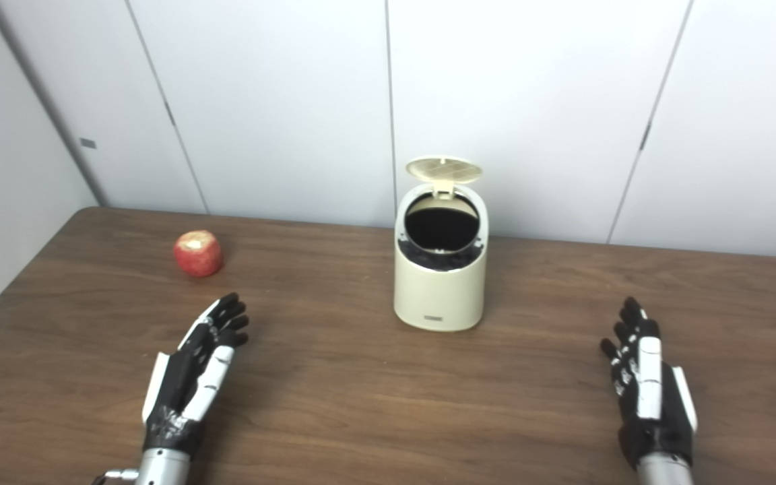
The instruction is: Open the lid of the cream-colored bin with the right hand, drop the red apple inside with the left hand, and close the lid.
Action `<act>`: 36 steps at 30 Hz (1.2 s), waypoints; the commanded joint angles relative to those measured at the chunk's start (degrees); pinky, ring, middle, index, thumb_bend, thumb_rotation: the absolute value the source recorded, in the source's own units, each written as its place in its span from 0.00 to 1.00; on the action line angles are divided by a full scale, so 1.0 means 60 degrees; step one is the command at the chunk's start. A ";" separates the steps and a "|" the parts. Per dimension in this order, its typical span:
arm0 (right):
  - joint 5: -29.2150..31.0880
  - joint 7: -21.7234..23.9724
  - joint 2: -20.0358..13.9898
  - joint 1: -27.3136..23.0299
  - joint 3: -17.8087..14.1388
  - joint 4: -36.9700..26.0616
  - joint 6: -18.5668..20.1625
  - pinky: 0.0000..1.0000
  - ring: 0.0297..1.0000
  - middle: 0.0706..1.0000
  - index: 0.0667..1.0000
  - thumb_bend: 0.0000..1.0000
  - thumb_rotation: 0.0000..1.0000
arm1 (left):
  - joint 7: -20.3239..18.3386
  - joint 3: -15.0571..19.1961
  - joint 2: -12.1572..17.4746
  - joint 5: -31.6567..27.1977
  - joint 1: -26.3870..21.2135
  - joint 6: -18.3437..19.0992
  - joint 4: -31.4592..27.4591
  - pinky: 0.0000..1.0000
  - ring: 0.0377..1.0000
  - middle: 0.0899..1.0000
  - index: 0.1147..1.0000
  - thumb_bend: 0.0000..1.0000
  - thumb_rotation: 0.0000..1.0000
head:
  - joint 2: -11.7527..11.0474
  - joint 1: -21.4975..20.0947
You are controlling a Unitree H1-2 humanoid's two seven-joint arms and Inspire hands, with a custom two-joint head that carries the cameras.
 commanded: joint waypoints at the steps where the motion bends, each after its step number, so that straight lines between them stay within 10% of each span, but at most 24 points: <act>1: 0.0123 0.0175 -0.0287 -0.0129 -0.0055 -0.0059 -0.0398 1.00 1.00 1.00 0.98 0.56 1.00 | 0.0309 -0.0189 -0.0383 0.0337 0.0452 0.0248 0.0242 0.82 0.86 0.87 0.89 0.45 0.46 | -0.0051 0.0341; 12: 0.0341 0.0022 -0.0332 -0.0009 0.0070 -0.1300 0.0793 1.00 0.99 0.96 0.96 0.53 1.00 | 0.1237 0.0164 -0.0104 0.2769 -0.0008 0.1532 -0.1048 0.79 0.79 0.81 0.86 0.66 0.17 | -0.0245 0.1152; 26: 0.0190 -0.0136 -0.0234 0.0160 0.0325 -0.2439 0.1831 0.98 1.00 0.98 0.96 0.59 1.00 | 0.0242 0.0968 0.2214 0.3002 -0.1431 0.4527 -0.1860 0.80 0.84 0.89 0.90 0.89 0.11 | -0.0310 0.1298; 36: 0.0085 -0.0152 -0.0247 0.0166 0.0446 -0.2688 0.2124 0.99 1.00 0.98 0.98 0.56 1.00 | -0.0259 0.0441 0.3702 0.4712 -0.2567 0.6251 -0.1227 0.74 0.84 0.89 0.89 0.92 0.12 | -0.0343 0.1245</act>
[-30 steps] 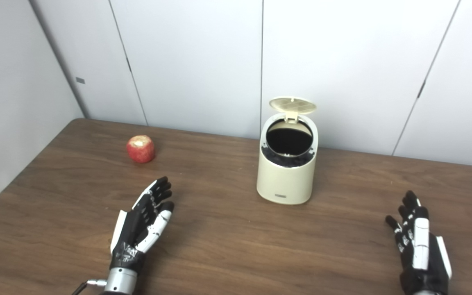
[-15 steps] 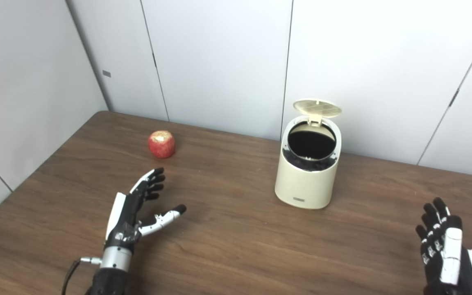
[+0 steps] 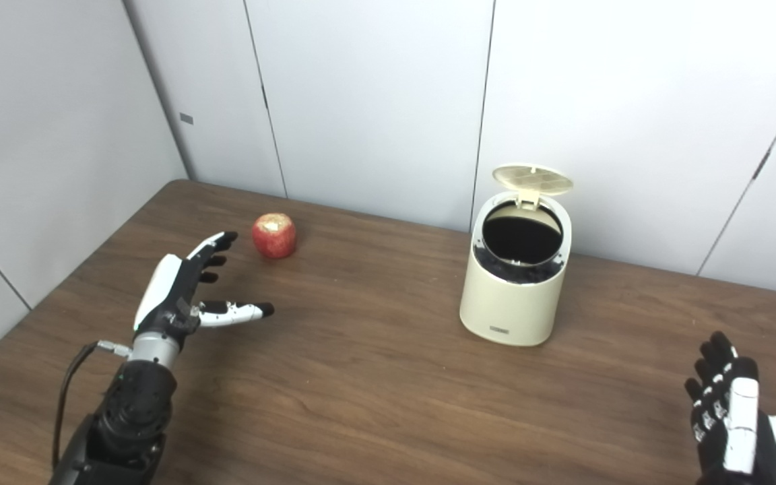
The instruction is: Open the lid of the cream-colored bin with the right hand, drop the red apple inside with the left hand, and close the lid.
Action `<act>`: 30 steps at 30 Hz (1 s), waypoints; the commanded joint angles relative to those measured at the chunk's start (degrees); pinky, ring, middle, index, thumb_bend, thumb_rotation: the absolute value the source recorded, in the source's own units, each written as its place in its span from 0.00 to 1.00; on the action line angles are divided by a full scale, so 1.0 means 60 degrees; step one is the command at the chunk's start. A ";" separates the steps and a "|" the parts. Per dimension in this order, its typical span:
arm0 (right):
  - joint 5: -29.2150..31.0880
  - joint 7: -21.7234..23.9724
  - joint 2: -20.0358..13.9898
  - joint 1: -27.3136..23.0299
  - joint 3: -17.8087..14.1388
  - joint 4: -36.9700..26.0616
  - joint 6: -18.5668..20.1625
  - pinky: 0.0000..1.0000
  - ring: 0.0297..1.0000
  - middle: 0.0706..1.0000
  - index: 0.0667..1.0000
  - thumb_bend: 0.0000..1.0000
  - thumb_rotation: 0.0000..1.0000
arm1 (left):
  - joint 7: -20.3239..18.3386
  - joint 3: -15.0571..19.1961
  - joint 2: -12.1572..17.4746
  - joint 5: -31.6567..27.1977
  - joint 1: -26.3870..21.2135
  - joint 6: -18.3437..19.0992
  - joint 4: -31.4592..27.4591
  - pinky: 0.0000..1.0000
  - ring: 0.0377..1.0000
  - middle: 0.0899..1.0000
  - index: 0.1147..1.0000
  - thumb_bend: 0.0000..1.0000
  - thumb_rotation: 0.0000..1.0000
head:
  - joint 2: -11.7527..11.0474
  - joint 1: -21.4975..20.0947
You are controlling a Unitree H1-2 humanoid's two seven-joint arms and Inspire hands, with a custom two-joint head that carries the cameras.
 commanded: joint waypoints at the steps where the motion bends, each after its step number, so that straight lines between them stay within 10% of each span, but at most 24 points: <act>1: -0.0025 -0.0017 -0.0042 -0.0200 0.0005 -0.0395 0.0008 0.99 1.00 0.99 0.98 0.56 1.00 | -0.0053 -0.0110 0.0425 0.0587 -0.0562 0.0228 0.0148 0.73 0.83 0.89 0.89 0.93 0.12 | 0.0009 0.0013; 30: -0.0065 0.0025 0.0011 -0.0080 0.0199 -0.0416 0.0096 1.00 1.00 1.00 1.00 0.43 1.00 | -0.0926 -0.0740 0.1530 0.1670 -0.3771 0.0256 0.4286 0.81 0.92 0.93 0.88 0.95 0.05 | 0.0062 -0.0376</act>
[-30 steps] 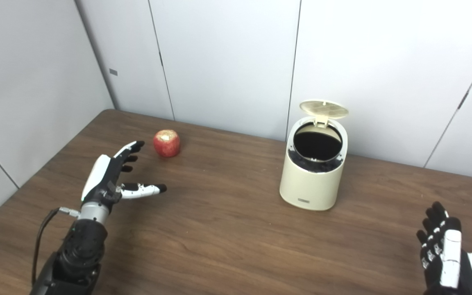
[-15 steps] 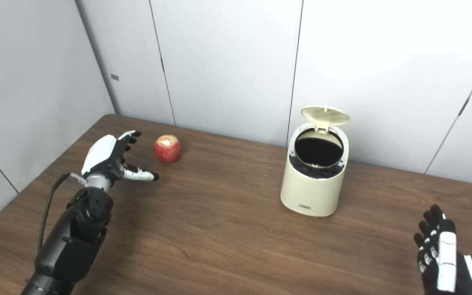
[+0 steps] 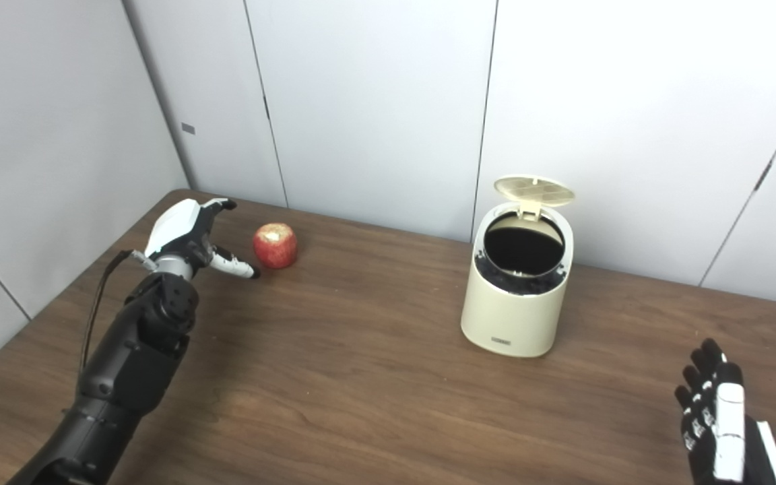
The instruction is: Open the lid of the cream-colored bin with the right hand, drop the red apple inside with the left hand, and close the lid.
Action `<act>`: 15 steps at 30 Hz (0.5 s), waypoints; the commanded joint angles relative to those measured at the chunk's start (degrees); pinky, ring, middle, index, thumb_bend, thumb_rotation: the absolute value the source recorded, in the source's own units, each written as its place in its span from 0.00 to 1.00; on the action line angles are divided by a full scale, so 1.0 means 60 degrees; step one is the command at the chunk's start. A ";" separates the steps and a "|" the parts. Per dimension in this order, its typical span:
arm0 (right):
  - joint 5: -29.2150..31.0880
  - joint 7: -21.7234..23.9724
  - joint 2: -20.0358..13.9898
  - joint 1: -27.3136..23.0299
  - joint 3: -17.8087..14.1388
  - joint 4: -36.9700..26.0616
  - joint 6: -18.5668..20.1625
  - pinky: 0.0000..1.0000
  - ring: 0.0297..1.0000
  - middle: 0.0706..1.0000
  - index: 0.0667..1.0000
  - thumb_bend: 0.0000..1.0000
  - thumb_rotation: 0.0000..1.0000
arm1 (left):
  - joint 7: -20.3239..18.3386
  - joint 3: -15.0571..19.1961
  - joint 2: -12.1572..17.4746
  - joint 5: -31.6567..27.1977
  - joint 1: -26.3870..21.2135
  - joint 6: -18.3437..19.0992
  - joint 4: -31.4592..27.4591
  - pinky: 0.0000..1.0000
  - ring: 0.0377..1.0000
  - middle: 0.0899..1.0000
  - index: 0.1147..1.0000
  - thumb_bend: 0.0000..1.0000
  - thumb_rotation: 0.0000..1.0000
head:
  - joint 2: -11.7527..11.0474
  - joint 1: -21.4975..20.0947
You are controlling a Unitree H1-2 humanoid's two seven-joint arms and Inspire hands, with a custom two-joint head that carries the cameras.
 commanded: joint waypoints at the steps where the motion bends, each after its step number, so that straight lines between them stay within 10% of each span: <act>1: 0.0036 0.0076 -0.0034 -0.0144 -0.0017 -0.0105 -0.0374 1.00 1.00 1.00 1.00 0.43 1.00 | -0.0144 -0.0068 0.0529 0.0213 -0.0706 -0.0027 0.0092 0.81 0.92 0.93 0.89 0.95 0.07 | 0.0012 -0.0007; 15: 0.0082 0.0141 -0.0048 -0.0181 -0.0054 0.0119 -0.0598 0.99 1.00 1.00 1.00 0.42 1.00 | -0.2575 -0.0162 0.0674 0.1429 -0.2138 -0.0022 0.1244 0.75 0.89 0.94 0.91 1.00 0.12 | 0.0001 -0.0014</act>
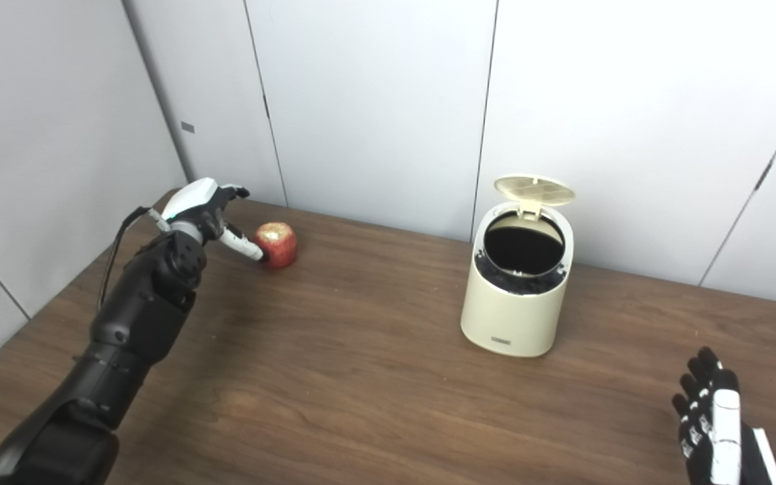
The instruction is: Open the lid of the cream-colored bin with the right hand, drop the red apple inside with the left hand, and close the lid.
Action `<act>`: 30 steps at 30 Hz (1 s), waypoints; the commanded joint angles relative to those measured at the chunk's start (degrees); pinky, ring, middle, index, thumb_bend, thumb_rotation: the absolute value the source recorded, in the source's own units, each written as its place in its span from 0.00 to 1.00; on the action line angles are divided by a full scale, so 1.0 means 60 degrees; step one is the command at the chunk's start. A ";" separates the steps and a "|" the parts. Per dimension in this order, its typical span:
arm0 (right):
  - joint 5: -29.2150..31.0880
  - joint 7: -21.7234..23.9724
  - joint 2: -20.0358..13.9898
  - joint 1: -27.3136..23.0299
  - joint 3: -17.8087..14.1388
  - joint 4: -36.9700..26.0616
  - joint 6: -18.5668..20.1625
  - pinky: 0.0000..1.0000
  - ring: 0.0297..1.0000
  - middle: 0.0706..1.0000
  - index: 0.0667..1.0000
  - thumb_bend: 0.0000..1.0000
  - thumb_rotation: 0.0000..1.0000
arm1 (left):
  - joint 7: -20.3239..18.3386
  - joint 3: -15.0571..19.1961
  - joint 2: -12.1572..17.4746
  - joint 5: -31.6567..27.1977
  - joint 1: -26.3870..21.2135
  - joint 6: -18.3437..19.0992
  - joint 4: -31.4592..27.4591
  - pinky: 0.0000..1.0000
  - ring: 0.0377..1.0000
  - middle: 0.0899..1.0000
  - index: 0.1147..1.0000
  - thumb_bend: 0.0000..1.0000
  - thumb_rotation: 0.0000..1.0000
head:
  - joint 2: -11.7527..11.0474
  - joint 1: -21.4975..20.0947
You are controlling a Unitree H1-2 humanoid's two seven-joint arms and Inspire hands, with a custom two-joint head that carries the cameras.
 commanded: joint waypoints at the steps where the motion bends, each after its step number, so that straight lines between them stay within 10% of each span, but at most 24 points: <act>1: 0.0080 0.0107 -0.0036 -0.0235 -0.0035 -0.0137 -0.0537 0.99 1.00 1.00 1.00 0.42 1.00 | -0.0259 0.0206 0.0219 0.0417 -0.0638 -0.0019 -0.0053 0.74 0.89 0.94 0.92 1.00 0.12 | -0.0005 -0.0020; 18: 0.0065 0.0019 0.0056 -0.0274 -0.0093 -0.0115 -0.0539 0.92 0.99 0.98 1.00 0.47 1.00 | -0.2211 0.0885 -0.0263 0.1411 -0.1103 -0.0019 0.0208 0.73 0.86 0.93 0.90 1.00 0.14 | 0.0031 -0.0171; 30: -0.0046 0.0026 0.0128 -0.0273 0.0021 0.0056 -0.0837 0.91 0.97 0.96 1.00 0.44 1.00 | -0.1721 0.0404 -0.0210 0.0976 -0.1299 -0.0021 0.0807 0.75 0.86 0.90 0.87 1.00 0.11 | 0.0030 -0.0374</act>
